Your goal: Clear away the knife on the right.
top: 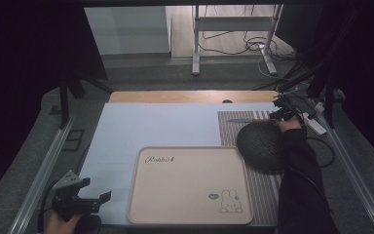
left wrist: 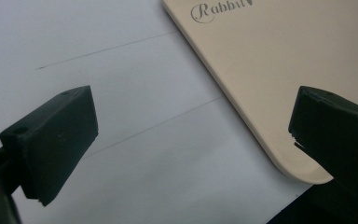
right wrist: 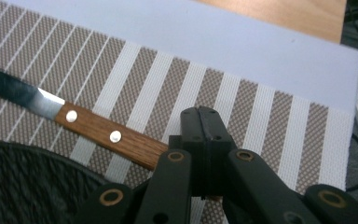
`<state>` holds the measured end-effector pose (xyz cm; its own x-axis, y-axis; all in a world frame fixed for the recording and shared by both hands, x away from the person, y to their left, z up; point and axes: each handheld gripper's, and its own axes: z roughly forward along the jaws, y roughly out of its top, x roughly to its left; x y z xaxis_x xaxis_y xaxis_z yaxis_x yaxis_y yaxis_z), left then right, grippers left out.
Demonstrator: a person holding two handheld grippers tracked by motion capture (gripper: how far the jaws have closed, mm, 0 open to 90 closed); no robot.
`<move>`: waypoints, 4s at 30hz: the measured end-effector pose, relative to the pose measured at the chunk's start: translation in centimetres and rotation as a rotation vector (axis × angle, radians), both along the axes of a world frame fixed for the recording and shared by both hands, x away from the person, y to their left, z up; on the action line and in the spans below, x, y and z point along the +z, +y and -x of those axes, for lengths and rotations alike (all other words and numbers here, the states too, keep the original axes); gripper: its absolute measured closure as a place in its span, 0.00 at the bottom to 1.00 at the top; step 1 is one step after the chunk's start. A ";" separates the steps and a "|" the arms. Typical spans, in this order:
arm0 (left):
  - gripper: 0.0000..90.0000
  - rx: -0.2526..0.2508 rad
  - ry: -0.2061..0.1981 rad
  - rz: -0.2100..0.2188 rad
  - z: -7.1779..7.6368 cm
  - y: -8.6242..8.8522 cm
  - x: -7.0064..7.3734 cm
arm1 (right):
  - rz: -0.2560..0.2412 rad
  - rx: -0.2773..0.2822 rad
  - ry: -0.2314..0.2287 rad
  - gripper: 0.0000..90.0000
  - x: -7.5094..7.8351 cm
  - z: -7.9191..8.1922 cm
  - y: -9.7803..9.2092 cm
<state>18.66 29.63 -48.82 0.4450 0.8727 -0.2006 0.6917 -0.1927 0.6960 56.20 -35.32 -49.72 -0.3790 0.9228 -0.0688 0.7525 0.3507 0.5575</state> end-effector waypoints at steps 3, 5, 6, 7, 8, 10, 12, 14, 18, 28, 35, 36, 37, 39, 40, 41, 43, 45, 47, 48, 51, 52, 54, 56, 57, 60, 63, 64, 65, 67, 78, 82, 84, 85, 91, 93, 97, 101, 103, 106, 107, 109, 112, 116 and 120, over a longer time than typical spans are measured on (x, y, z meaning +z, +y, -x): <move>0.02 -0.001 0.000 -0.002 0.0 0.0 0.0 | 0.012 0.010 0.034 0.99 -0.1 0.3 -0.2; 0.02 -0.001 -0.001 -0.005 0.0 -0.1 0.0 | 0.017 0.016 0.054 0.99 -0.2 0.6 -0.3; 0.02 -0.003 -0.001 -0.007 0.0 -0.1 0.0 | 0.003 0.018 0.068 0.99 -0.1 0.7 -0.4; 0.02 -0.004 0.000 -0.009 0.0 -0.1 0.0 | -0.004 0.019 0.082 0.99 0.0 0.8 -0.6; 0.02 -0.005 0.000 -0.009 0.0 -0.1 0.0 | -0.005 0.023 0.096 0.99 0.1 1.0 -0.7; 0.02 -0.005 0.001 -0.010 -0.1 -0.2 0.0 | -0.019 0.030 0.112 0.99 0.1 1.2 -1.0; 0.02 -0.005 0.001 -0.013 -0.1 -0.2 0.0 | -0.030 0.030 0.119 0.99 0.1 1.4 -1.1; 0.02 -0.008 0.002 -0.018 -0.1 -0.3 0.0 | -0.024 0.022 0.126 0.99 0.2 1.6 -1.3; 0.02 -0.009 0.002 -0.021 -0.1 -0.3 0.0 | -0.053 0.013 0.138 0.99 0.2 1.6 -1.7; 0.02 -0.007 0.001 -0.018 -0.1 -0.2 0.0 | -0.100 0.049 0.037 0.56 2.0 1.3 -0.1; 0.02 -0.006 0.003 -0.015 -0.1 -0.2 0.0 | -0.100 0.053 0.034 0.17 1.9 0.7 2.3; 0.02 -0.006 0.003 -0.015 -0.1 -0.2 0.0 | -0.096 0.050 0.043 0.09 1.8 0.6 2.6; 0.02 -0.006 0.003 -0.015 -0.1 -0.2 0.0 | -0.086 0.043 0.049 0.06 1.6 0.5 2.9; 0.02 -0.006 0.003 -0.015 -0.1 -0.2 0.0 | -0.061 0.035 0.051 0.02 1.3 0.3 3.5; 0.02 -0.005 0.003 -0.014 -0.1 -0.2 0.0 | -0.054 0.030 0.057 0.00 1.2 0.2 3.7; 0.02 -0.004 0.002 -0.013 -0.1 -0.2 0.0 | -0.050 0.029 0.065 0.00 1.1 0.1 3.9; 0.02 -0.004 0.002 -0.011 -0.1 -0.2 0.0 | -0.043 0.031 0.069 0.00 1.0 -0.2 4.4; 0.02 -0.004 0.002 -0.011 -0.1 -0.2 0.0 | -0.045 0.034 0.079 0.00 0.8 -0.4 4.7; 0.02 -0.004 0.003 -0.012 -0.1 -0.2 0.0 | -0.041 0.041 0.093 0.00 0.5 -0.6 5.1; 0.02 -0.005 0.003 -0.012 -0.1 -0.2 0.0 | -0.030 0.043 0.099 0.00 0.4 -0.7 5.3; 0.02 -0.006 0.004 -0.014 -0.1 -0.2 0.0 | -0.025 0.046 0.111 0.00 0.0 -1.0 5.5; 0.02 -0.006 0.004 -0.015 -0.1 -0.2 0.0 | -0.025 0.045 0.113 0.00 -0.1 -1.1 5.5; 0.02 -0.006 0.004 -0.014 -0.1 -0.2 0.0 | -0.019 0.043 0.124 0.00 -0.3 -1.3 5.5; 0.02 -0.006 0.005 -0.013 -0.1 -0.2 0.0 | -0.004 0.043 0.136 0.00 -0.8 -1.6 5.6; 0.02 -0.006 0.005 -0.013 -0.1 -0.2 0.0 | 0.008 0.046 0.143 0.00 -1.0 -1.7 5.7; 0.02 -0.004 0.005 -0.011 -0.1 -0.2 0.0 | 0.034 0.050 0.143 0.02 -1.4 -1.9 5.7; 0.02 -0.004 0.004 -0.011 -0.1 -0.2 0.0 | 0.034 0.069 0.140 0.14 -1.0 -1.9 5.4; 0.02 -0.005 0.004 -0.011 -0.1 -0.2 0.0 | 0.032 0.072 0.141 0.20 -0.9 -1.9 5.2; 0.02 -0.005 0.003 -0.012 -0.1 -0.2 0.0 | 0.030 0.076 0.145 0.24 -0.7 -1.9 4.9; 0.02 -0.007 0.004 -0.014 -0.1 -0.2 0.0 | 0.031 0.079 0.142 0.36 -0.4 -1.8 4.5; 0.02 -0.008 0.007 -0.021 -0.1 -0.3 0.0 | -0.011 0.132 0.142 0.86 0.1 -1.3 2.2; 0.02 -0.005 0.008 -0.017 -0.1 -0.2 0.0 | -0.016 0.119 0.138 0.86 0.2 -1.3 1.1; 0.02 -0.004 0.009 -0.016 -0.2 -0.2 0.0 | -0.012 0.107 0.132 0.86 0.2 -1.2 0.5; 0.02 -0.004 0.010 -0.016 -0.2 -0.2 0.0 | -0.011 0.106 0.130 0.86 0.2 -1.1 0.2; 0.02 -0.004 0.010 -0.017 -0.2 -0.2 0.0 | -0.001 0.090 0.126 0.86 0.8 -0.6 -1.7; 0.02 -0.004 0.010 -0.017 -0.2 -0.2 0.0 | -0.018 0.078 0.125 0.86 1.1 -0.3 -2.4; 0.02 -0.005 0.010 -0.019 -0.2 -0.3 0.0 | -0.028 0.068 0.113 0.86 1.8 0.2 -3.0; 0.02 -0.007 0.011 -0.022 -0.2 -0.3 0.0 | -0.041 0.079 0.104 0.86 2.6 0.8 -2.3; 0.02 -0.007 0.010 -0.025 -0.2 -0.3 0.0 | -0.044 0.095 0.106 0.86 2.9 1.2 -1.6; 0.02 -0.008 0.007 -0.027 -0.2 -0.4 0.0 | -0.031 0.127 0.100 0.86 3.3 1.8 -0.5; 0.02 -0.009 0.007 -0.028 -0.2 -0.4 0.0 | -0.028 0.134 0.098 0.86 3.4 2.0 -0.1; 0.02 -0.010 0.005 -0.028 -0.1 -0.4 0.0 | -0.033 0.142 0.094 0.86 3.7 2.5 0.4; 0.02 -0.011 0.003 -0.028 -0.1 -0.4 0.0 | -0.045 0.155 0.094 0.86 3.9 3.2 1.1; 0.02 -0.012 0.002 -0.027 -0.1 -0.4 0.0 | -0.058 0.177 0.094 0.86 4.0 4.2 2.1; 0.02 -0.012 0.001 -0.025 -0.1 -0.4 0.0 | -0.062 0.206 0.088 0.86 4.3 5.3 3.2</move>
